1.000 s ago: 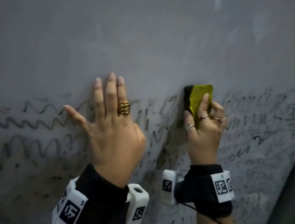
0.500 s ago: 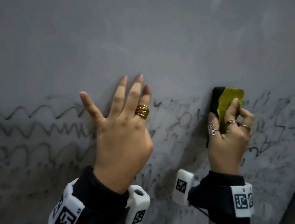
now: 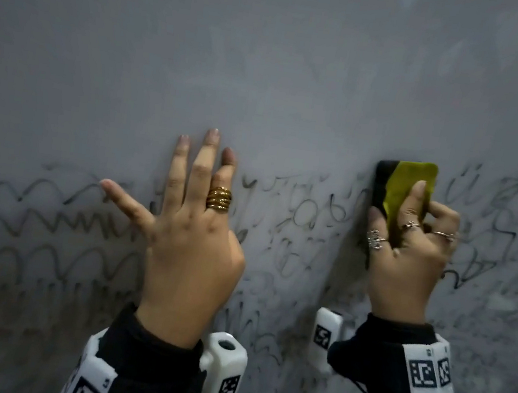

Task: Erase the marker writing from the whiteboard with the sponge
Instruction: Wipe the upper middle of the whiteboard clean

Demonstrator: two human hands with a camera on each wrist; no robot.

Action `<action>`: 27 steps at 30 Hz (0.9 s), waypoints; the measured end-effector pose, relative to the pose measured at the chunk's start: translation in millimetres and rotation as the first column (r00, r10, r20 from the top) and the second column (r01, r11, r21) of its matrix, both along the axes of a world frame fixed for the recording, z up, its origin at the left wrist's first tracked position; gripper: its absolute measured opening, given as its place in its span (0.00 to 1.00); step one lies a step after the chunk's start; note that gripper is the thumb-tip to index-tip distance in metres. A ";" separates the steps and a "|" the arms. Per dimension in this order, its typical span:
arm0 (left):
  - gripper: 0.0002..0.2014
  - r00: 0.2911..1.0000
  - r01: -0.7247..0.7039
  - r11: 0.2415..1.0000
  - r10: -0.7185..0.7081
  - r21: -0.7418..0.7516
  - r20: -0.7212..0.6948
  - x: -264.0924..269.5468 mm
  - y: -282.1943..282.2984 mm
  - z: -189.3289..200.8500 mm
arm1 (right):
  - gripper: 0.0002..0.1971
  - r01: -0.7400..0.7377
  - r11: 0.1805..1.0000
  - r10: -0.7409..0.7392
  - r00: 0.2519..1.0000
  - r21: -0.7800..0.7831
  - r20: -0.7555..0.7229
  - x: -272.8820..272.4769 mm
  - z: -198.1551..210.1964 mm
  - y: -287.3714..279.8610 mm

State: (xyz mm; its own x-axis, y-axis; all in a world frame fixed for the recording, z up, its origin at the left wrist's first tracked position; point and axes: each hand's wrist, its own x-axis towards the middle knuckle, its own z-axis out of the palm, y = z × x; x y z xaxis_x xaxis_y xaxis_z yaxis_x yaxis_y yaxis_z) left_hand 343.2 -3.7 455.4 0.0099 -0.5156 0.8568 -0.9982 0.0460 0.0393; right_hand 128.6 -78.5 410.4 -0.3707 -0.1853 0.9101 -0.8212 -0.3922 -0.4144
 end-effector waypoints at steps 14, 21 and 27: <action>0.35 0.996 0.087 0.996 -0.087 -0.002 -0.019 -37.9 3.8 -3.1 | 0.30 0.006 0.997 -0.004 1.000 0.076 -0.027 -30.3 13.3 1.9; 0.36 0.982 0.173 0.985 -0.172 -0.017 0.073 -78.6 -10.9 14.1 | 0.30 -0.017 0.999 0.030 0.955 0.049 -0.295 -4.2 15.8 15.2; 0.35 0.988 0.095 0.994 -0.101 0.049 0.116 -109.7 -21.9 20.4 | 0.34 0.052 0.991 -0.045 0.997 0.126 -0.057 -100.8 12.1 -8.0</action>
